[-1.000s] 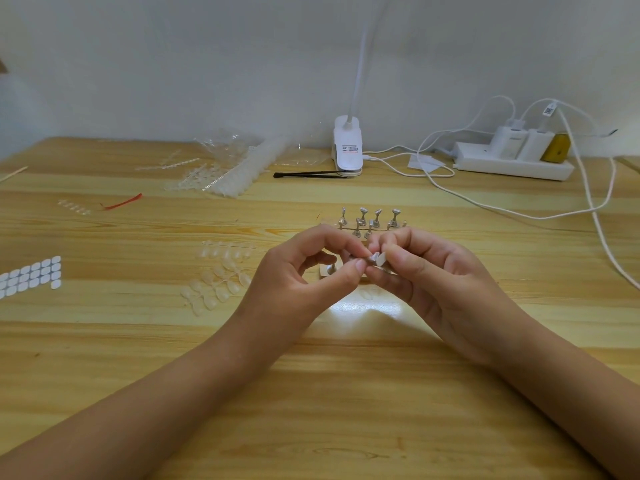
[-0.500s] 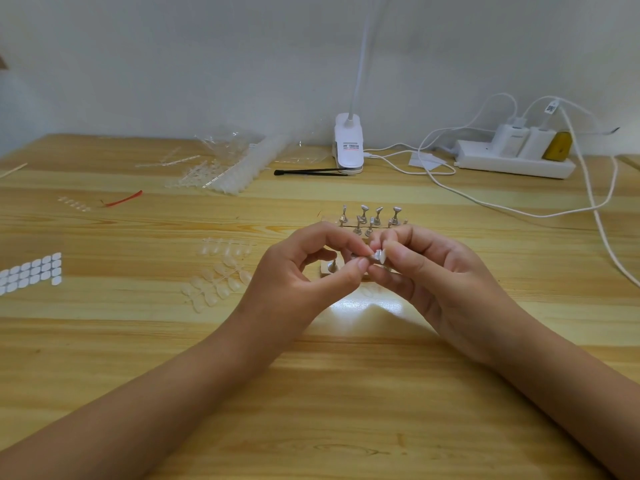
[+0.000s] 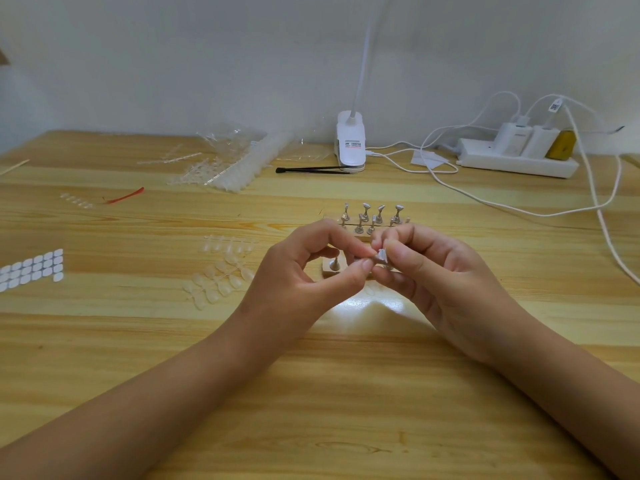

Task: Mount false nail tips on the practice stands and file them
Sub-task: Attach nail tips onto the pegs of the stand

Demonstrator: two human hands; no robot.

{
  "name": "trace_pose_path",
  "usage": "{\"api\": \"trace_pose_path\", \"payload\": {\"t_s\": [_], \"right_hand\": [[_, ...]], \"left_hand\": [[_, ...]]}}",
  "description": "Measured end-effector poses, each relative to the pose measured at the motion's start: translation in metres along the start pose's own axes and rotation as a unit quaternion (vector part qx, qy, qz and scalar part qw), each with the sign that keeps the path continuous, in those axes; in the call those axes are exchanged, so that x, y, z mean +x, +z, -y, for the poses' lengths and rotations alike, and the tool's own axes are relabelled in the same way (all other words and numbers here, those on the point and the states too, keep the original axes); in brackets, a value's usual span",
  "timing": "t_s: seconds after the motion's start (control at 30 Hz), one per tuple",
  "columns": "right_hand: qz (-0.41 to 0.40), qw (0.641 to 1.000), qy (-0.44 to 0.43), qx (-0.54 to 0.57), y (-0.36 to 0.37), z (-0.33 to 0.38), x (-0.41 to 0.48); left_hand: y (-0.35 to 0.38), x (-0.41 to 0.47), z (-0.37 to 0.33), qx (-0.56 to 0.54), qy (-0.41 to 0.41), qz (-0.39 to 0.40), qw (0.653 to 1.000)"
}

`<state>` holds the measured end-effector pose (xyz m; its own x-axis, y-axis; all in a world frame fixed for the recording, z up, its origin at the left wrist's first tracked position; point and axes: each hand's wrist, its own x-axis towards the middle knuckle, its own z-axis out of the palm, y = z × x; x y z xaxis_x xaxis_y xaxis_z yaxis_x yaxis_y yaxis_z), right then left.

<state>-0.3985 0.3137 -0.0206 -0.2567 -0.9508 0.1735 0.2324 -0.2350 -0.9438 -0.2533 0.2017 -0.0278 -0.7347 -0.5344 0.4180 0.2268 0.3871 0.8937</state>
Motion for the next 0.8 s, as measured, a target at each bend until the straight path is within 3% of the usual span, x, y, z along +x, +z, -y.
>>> {"api": "trace_pose_path", "payload": {"t_s": [0.23,0.53,0.8], "right_hand": [[-0.028,0.998,-0.033,-0.055,0.0023,-0.0018,-0.0013],[-0.095,0.974,-0.151,-0.142,0.0028,0.0005,-0.0019],[-0.061,0.962,-0.187,-0.191,0.0044,-0.0003,-0.0025]], "left_hand": [[-0.0007,-0.0012,0.0004,0.034,0.030,-0.003,0.999],[0.0028,-0.0007,0.0011,-0.003,-0.018,0.007,1.000],[0.0022,-0.0011,0.0012,-0.009,-0.020,0.011,1.000]]}}
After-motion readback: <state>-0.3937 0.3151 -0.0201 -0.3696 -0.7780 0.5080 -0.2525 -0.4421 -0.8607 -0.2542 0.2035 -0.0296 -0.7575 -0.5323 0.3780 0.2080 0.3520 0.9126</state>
